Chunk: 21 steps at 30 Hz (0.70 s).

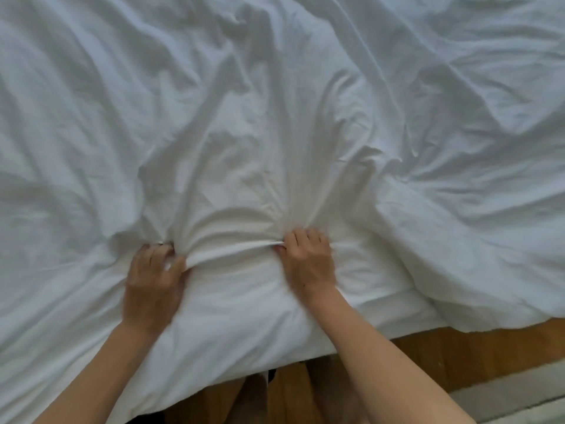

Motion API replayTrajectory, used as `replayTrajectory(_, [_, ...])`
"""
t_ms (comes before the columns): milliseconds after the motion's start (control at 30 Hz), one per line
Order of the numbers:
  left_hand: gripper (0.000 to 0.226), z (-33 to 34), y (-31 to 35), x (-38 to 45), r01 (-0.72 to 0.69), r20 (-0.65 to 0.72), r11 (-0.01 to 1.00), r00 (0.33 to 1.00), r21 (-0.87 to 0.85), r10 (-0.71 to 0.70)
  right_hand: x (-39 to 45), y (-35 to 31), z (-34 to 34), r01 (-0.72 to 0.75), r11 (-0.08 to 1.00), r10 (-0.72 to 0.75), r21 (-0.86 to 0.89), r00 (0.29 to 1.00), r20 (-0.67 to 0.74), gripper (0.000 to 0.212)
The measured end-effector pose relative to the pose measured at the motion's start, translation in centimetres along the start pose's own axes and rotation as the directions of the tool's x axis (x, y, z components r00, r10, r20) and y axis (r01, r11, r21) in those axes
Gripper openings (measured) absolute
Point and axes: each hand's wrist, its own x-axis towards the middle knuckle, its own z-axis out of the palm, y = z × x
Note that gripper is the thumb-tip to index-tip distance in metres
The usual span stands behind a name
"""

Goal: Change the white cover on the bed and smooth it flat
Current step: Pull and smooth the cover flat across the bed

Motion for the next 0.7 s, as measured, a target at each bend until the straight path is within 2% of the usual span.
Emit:
replayTrajectory(67, [0.031, -0.9, -0.1, 0.9, -0.013, -0.031, 0.998, 0.999, -0.056, 0.011, 1.2, 0.0, 0.3, 0.008, 0.998, -0.006, 0.055, 0.999, -0.037, 0.037])
replayTrajectory(133, [0.034, -3.3, 0.2, 3.1, -0.046, 0.001, 0.994, 0.999, -0.102, 0.046, 2.3, -0.3, -0.9, -0.124, 0.984, 0.129, 0.13, 0.991, -0.03, 0.043])
replayTrajectory(167, [0.037, -5.0, 0.1, 4.0, -0.032, 0.007, 0.99, 0.999, -0.136, 0.033, 2.5, -1.3, -2.2, -0.205, 0.947, 0.225, 0.248, 0.973, -0.053, 0.046])
replayTrajectory(200, [0.04, -6.5, -0.8, 4.4, 0.028, 0.008, 0.985, 1.0, -0.169, -0.027, 2.4, -3.1, -3.8, -0.27, 0.869, 0.316, 0.415, 0.948, -0.045, 0.047])
replayTrajectory(233, [0.042, -8.0, -2.4, 4.2, 0.136, 0.052, 0.97, 0.99, -0.202, -0.128, 1.7, -5.4, -5.3, -0.34, 0.703, 0.376, 0.624, 0.923, 0.079, 0.047])
replayTrajectory(267, [0.044, -9.4, -4.4, 3.2, 0.257, 0.121, 0.935, 0.965, -0.245, -0.233, 0.3, -7.8, -6.6, -0.373, 0.517, 0.352, 0.771, 0.913, 0.205, 0.047])
replayTrajectory(300, [0.046, -10.7, -6.3, 2.0, 0.35, 0.209, 0.901, 0.93, -0.256, -0.302, -1.2, -9.8, -7.2, -0.393, 0.418, 0.291, 0.819, 0.912, 0.289, 0.047])
replayTrajectory(333, [0.048, -11.5, -7.5, 0.8, 0.367, 0.281, 0.903, 0.911, -0.225, -0.301, -2.1, -11.1, -7.1, -0.428, 0.435, 0.202, 0.792, 0.904, 0.378, 0.048])
replayTrajectory(367, [0.048, -11.7, -8.1, -0.1, 0.307, 0.364, 0.944, 0.899, -0.124, -0.245, -2.3, -11.7, -6.3, -0.459, 0.506, 0.126, 0.73, 0.877, 0.464, 0.053])
replayTrajectory(433, [0.046, -10.6, -8.0, -0.5, 0.085, 0.58, 0.994, 0.807, 0.068, -0.109, -1.0, -11.4, -4.6, -0.396, 0.748, 0.038, 0.532, 0.827, 0.561, 0.063])
replayTrajectory(500, [0.042, -9.4, -6.9, 1.5, 0.031, 0.605, 0.991, 0.79, 0.127, -0.102, 1.2, -10.7, -4.0, -0.294, 0.832, -0.047, 0.471, 0.808, 0.587, 0.049])
replayTrajectory(533, [0.037, -9.2, -6.3, 2.6, 0.075, 0.599, 0.988, 0.788, 0.133, -0.141, 1.6, -10.6, -4.4, -0.229, 0.855, -0.088, 0.465, 0.819, 0.567, 0.04])
replayTrajectory(600, [0.024, -8.5, -5.5, 3.6, 0.237, 0.545, 0.967, 0.8, 0.095, -0.249, 1.6, -10.2, -5.4, -0.188, 0.838, -0.07, 0.513, 0.894, 0.442, 0.025])
replayTrajectory(667, [0.031, -8.6, -4.0, 4.4, 0.371, 0.52, 0.929, 0.796, -0.01, -0.312, 1.8, -9.3, -5.7, -0.151, 0.802, 0.012, 0.578, 0.971, 0.237, 0.02])
replayTrajectory(700, [0.037, -8.6, -3.1, 4.5, 0.416, 0.519, 0.908, 0.789, -0.056, -0.329, 2.2, -8.6, -5.4, -0.117, 0.802, 0.052, 0.586, 0.991, 0.127, 0.026])
